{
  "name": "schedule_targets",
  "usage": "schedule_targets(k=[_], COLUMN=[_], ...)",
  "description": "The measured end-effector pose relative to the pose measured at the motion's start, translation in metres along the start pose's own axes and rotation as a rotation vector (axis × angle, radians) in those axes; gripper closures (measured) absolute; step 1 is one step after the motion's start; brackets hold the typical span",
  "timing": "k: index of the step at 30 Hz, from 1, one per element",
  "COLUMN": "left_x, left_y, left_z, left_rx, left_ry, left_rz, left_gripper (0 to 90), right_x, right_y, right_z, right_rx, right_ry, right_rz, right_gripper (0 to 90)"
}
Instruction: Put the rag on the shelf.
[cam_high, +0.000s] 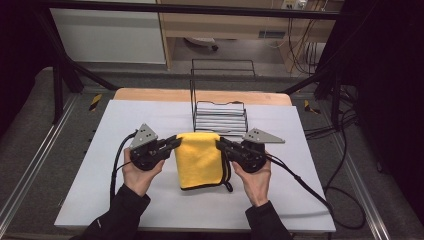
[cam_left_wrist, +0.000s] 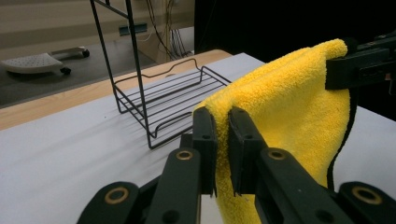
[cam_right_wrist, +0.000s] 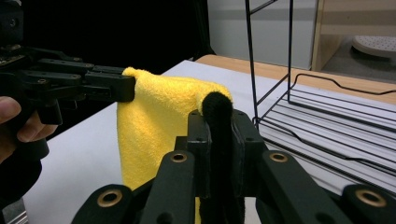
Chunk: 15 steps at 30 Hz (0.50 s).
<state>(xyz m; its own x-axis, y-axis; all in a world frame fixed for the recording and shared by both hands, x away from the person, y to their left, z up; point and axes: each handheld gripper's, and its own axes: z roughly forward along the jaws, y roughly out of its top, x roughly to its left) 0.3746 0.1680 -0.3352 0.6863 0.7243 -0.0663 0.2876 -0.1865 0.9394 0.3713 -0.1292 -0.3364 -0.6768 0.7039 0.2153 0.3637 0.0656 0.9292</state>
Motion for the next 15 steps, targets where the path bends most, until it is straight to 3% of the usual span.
schedule_targets(k=[15], left_x=[-0.01], left_y=[0.029], left_z=[0.001], left_rx=[-0.094], left_ry=[-0.014], left_rz=[0.024], left_gripper=[82.2], right_x=[0.002], right_y=[0.02], right_z=[-0.022], right_rx=[-0.104], right_ry=[-0.032], right_rz=[-0.045], right_gripper=[80.9])
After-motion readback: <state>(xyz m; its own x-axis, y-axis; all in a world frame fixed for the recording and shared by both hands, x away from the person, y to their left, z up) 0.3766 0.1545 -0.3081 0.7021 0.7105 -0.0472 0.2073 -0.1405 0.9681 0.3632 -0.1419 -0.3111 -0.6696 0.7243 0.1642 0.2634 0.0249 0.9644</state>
